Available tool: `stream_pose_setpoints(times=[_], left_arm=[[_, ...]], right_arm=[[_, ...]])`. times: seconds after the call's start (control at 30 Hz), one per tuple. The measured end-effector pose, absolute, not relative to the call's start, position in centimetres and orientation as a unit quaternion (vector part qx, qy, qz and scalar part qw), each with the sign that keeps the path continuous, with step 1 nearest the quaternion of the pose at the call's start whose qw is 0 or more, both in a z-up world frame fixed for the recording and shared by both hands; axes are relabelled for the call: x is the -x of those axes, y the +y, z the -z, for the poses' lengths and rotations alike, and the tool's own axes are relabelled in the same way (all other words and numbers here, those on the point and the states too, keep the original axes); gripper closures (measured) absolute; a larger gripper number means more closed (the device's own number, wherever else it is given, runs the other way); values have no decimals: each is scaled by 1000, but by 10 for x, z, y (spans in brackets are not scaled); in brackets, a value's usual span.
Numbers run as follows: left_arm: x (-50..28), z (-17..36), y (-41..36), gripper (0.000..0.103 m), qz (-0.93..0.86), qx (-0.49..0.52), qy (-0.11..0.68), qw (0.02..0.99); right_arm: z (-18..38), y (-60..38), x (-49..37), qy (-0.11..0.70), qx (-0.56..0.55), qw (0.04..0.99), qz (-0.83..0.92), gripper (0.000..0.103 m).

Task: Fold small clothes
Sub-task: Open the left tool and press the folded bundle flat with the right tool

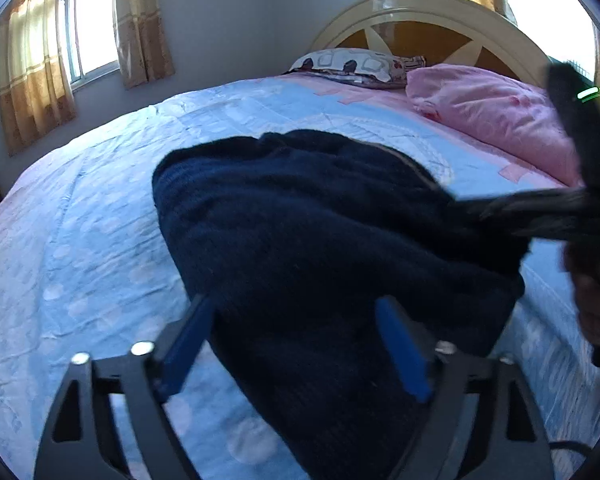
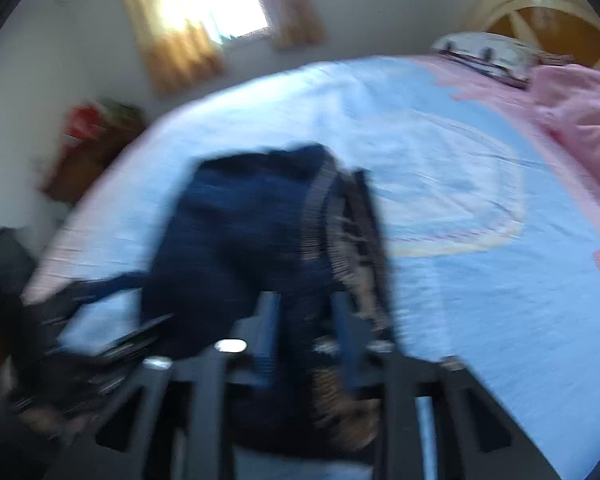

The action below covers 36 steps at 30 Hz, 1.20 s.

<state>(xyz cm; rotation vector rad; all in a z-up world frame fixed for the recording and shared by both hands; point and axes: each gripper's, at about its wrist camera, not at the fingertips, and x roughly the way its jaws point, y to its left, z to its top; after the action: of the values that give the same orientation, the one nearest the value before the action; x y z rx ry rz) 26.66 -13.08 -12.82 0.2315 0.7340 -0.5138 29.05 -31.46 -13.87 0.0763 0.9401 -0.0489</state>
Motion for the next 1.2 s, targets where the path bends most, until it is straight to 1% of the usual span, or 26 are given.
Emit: stream_pose_setpoints(times=[0.07,0.13,0.27,0.43,0.47,0.5,0.57,0.67,0.73,0.8,0.9,0.97,1.03,1.2], left_arm=[[-266,132,-130,8,249,-109,358,893],[-266,136,-128,8,251,-107,360,892],[-268,147,-118,8,261,-73,381,884],[-266,152,-117,5,259,-66,387,882],[-266,152,-117,4,258,-63,389,882],[-266,153,-116,4,258,-58,391,881],[-267,154,-114,4,261,-49,393,880],[-266,154,-112,4,264,-42,392,880],[-266,154,-113,2,260,-43,394,880],[-266,155,-113,1,256,-43,397,880],[-265,156,-110,0,251,-41,399,881],[-265,157,-109,0,251,-38,401,880],[-266,157,-105,0,250,-30,405,879],[-271,159,-92,0,239,2,410,880]], right_arm=[[148,-324,-288,454,-54,889,24,92],[148,-322,-276,458,-39,888,32,93],[152,-314,-258,466,11,883,53,93],[145,-322,-268,479,-4,877,40,92],[142,-322,-271,479,-3,877,36,88],[137,-323,-273,476,5,878,40,79],[125,-322,-277,454,15,889,58,68],[100,-311,-282,405,30,911,69,68],[90,-290,-291,387,25,922,13,68],[95,-268,-303,400,31,915,-47,68],[124,-236,-323,437,73,894,-75,68],[144,-235,-334,462,82,881,-60,68],[156,-249,-340,469,60,880,-50,68],[141,-257,-330,458,43,885,-70,68]])
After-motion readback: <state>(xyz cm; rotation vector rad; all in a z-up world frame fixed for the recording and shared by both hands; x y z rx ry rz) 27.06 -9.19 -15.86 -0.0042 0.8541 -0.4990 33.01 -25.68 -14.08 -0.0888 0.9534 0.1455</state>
